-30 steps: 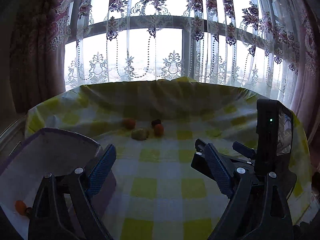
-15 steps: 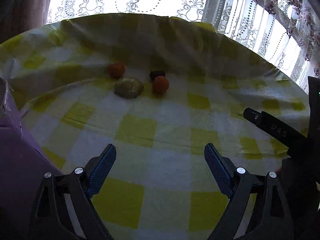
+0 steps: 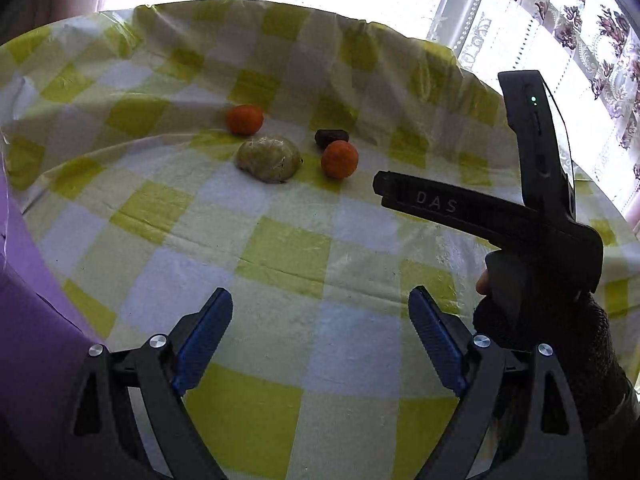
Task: Organize fruits
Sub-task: 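Grasp an orange with the right gripper while the left gripper grasps the wrapped pale fruit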
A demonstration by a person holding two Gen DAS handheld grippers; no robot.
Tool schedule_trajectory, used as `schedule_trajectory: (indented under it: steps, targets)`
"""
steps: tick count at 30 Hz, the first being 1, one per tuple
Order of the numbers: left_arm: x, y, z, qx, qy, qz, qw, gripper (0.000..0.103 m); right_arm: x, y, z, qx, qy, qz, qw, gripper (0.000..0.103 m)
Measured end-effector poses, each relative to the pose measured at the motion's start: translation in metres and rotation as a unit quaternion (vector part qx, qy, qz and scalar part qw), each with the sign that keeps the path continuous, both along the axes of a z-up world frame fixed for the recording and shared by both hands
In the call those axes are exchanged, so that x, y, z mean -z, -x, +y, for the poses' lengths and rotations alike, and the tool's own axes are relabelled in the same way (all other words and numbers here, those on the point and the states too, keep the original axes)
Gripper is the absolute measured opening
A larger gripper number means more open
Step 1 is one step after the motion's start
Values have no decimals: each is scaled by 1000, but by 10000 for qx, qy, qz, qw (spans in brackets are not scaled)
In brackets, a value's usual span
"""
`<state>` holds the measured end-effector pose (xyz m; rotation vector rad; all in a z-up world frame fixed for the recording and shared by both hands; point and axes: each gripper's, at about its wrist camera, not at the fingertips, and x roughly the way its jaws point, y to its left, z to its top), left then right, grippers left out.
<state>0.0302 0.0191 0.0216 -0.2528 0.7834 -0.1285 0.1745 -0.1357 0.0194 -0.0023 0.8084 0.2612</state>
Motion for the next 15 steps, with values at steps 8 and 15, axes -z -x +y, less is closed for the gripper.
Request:
schedule_trajectory:
  steps: [8, 15]
  targets:
    - [0, 2, 6, -131, 168, -32, 9998, 86, 8, -37, 68, -910, 621, 192, 9937, 71]
    - [1, 0, 8, -160, 228, -8, 9996, 86, 9, -39, 64, -771, 256, 342, 9961, 33]
